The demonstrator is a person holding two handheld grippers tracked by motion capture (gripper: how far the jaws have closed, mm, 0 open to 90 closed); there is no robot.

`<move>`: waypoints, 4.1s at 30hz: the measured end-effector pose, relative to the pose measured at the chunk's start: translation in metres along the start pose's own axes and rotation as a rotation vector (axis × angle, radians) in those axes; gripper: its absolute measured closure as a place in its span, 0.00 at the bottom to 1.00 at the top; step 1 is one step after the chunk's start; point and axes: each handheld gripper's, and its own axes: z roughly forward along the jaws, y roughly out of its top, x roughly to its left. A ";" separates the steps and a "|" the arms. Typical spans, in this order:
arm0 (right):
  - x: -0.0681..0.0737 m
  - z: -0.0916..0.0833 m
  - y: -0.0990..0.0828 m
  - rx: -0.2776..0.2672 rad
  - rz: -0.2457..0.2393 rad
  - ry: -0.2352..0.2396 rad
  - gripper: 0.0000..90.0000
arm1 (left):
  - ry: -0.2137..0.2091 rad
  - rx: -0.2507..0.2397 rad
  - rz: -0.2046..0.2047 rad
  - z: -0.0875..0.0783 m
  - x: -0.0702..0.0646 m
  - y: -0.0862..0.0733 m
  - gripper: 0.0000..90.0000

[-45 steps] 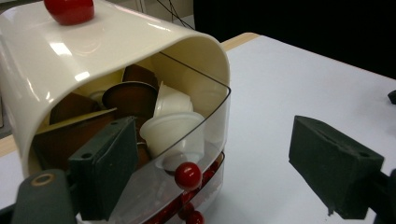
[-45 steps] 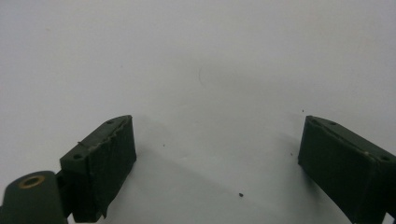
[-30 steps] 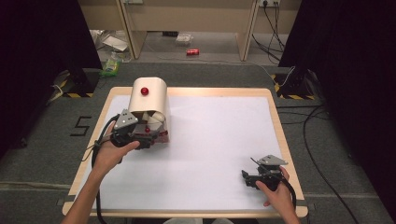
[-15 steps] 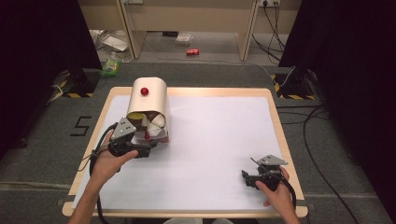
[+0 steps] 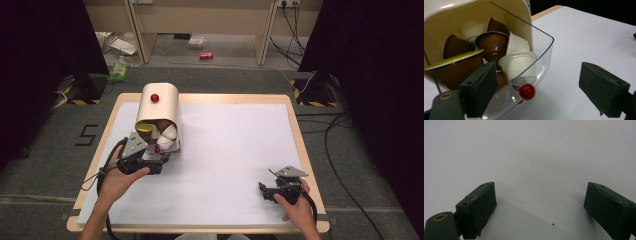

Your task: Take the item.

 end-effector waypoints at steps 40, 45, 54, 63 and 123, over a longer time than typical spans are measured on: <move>0.000 0.000 0.000 0.000 -0.001 0.001 0.12 | -0.040 0.015 -0.016 -0.024 -0.021 -0.022 0.19; 0.000 0.000 0.000 0.001 -0.001 0.000 0.12 | -0.049 0.016 -0.025 -0.027 -0.021 -0.023 0.19; 0.000 0.000 0.000 0.001 -0.001 0.000 0.12 | -0.055 0.007 -0.045 -0.030 -0.019 -0.020 0.21; 0.000 0.000 0.000 0.001 -0.001 0.001 0.12 | -0.029 -0.012 -0.066 -0.038 -0.011 -0.016 0.21; 0.000 0.000 0.000 0.002 -0.001 0.001 0.12 | 0.145 0.009 -0.078 -0.002 0.019 -0.001 0.37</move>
